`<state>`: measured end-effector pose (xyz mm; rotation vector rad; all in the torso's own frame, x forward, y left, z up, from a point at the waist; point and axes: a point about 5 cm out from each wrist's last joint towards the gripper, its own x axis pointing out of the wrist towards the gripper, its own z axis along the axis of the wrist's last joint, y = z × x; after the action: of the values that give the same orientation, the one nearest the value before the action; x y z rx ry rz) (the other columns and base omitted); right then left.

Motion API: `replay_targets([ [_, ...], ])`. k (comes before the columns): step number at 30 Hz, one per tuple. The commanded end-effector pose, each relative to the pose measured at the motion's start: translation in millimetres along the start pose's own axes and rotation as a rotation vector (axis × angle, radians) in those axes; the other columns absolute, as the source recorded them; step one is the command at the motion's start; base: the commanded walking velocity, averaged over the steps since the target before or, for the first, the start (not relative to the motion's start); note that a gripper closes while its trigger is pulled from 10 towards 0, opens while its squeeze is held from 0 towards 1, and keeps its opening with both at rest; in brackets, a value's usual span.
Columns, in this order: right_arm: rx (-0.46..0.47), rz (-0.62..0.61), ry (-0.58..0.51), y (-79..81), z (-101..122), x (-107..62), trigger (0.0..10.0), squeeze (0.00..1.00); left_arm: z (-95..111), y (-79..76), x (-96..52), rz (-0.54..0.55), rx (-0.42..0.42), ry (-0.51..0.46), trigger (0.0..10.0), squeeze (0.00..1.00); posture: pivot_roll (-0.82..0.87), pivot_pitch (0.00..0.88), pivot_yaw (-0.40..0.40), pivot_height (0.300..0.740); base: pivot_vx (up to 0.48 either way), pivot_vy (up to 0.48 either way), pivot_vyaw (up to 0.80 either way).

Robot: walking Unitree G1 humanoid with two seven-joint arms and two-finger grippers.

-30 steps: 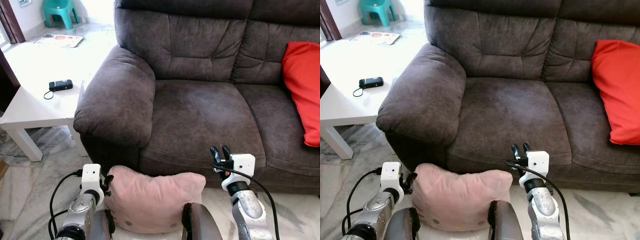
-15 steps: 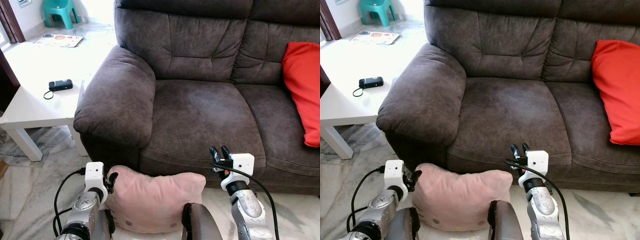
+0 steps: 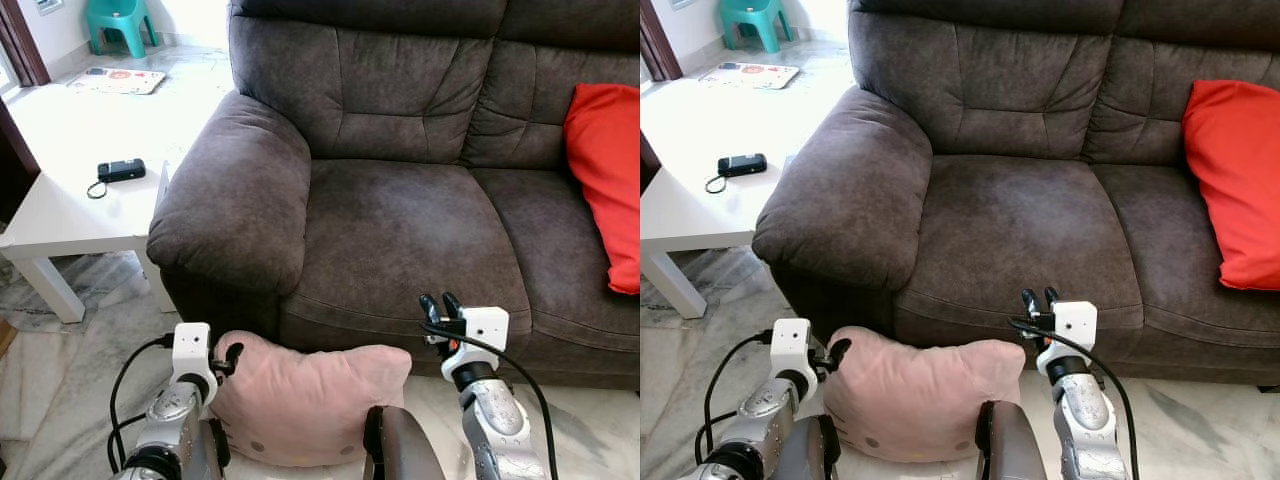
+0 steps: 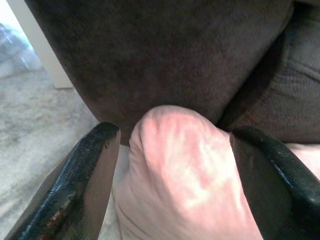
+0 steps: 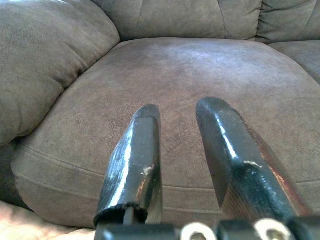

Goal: Move the pillow to the sofa from floor

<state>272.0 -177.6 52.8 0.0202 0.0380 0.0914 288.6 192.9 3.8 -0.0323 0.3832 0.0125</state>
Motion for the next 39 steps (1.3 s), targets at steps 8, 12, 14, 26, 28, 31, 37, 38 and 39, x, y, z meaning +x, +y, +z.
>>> replay_targets([
  [8, 0.009, 0.003, -0.030, -1.1, 8.4, 1.7, 10.0, 0.00, -1.7, 2.1, -2.1, 0.015, 0.007, -0.011, 10.0, 0.00, -0.01, 0.000, -0.094, 0.525, 0.000, 0.000, 0.00],
  [12, 0.009, 0.004, -0.029, -1.1, 8.6, 2.0, 10.0, 0.00, -2.0, 2.9, -2.3, 0.025, 0.010, -0.015, 10.0, 0.00, -0.01, 0.000, -0.093, 0.525, 0.000, 0.000, 0.00],
  [14, 0.008, 0.006, -0.029, -1.1, 8.8, 2.1, 10.0, 0.00, -2.0, 2.5, -2.3, 0.025, 0.008, -0.016, 10.0, 0.00, -0.01, 0.000, -0.096, 0.525, 0.000, 0.000, 0.00],
  [26, 0.008, 0.018, -0.025, -0.7, 9.4, 1.7, 10.0, 0.00, -2.3, 1.5, -2.2, 0.024, 0.002, -0.016, 10.0, 0.00, -0.01, 0.000, -0.102, 0.482, 0.000, 0.000, 0.00],
  [28, 0.003, 0.016, -0.025, -0.7, 9.5, 1.7, 10.0, 0.00, -2.7, 1.3, -2.1, 0.022, 0.003, -0.012, 10.0, 0.00, -0.01, 0.000, -0.102, 0.478, 0.000, 0.000, 0.00],
  [31, -0.001, 0.013, -0.026, -0.9, 10.0, 2.0, 10.0, 0.00, -3.2, 0.7, -2.0, 0.018, 0.001, -0.007, 10.0, 0.00, -0.01, 0.000, -0.102, 0.478, 0.000, 0.000, 0.00],
  [37, 0.003, 0.022, -0.033, 0.0, 12.0, 0.4, 10.0, 0.00, -0.1, 1.0, -0.1, 0.014, -0.030, -0.009, 10.0, 0.00, -0.02, 0.000, -0.109, 0.478, 0.000, 0.000, 0.00],
  [38, 0.003, 0.023, -0.034, -0.1, 12.2, 0.3, 10.0, 0.00, 0.4, 1.2, 0.2, 0.015, -0.030, -0.009, 10.0, 0.00, -0.02, 0.000, -0.109, 0.478, 0.000, 0.000, 0.00],
  [39, 0.002, 0.024, -0.034, -0.3, 12.4, 0.0, 10.0, 0.00, 1.6, 1.4, 0.9, 0.014, -0.031, -0.009, 10.0, 0.00, -0.02, 0.000, -0.111, 0.478, 0.000, 0.000, 0.00],
])
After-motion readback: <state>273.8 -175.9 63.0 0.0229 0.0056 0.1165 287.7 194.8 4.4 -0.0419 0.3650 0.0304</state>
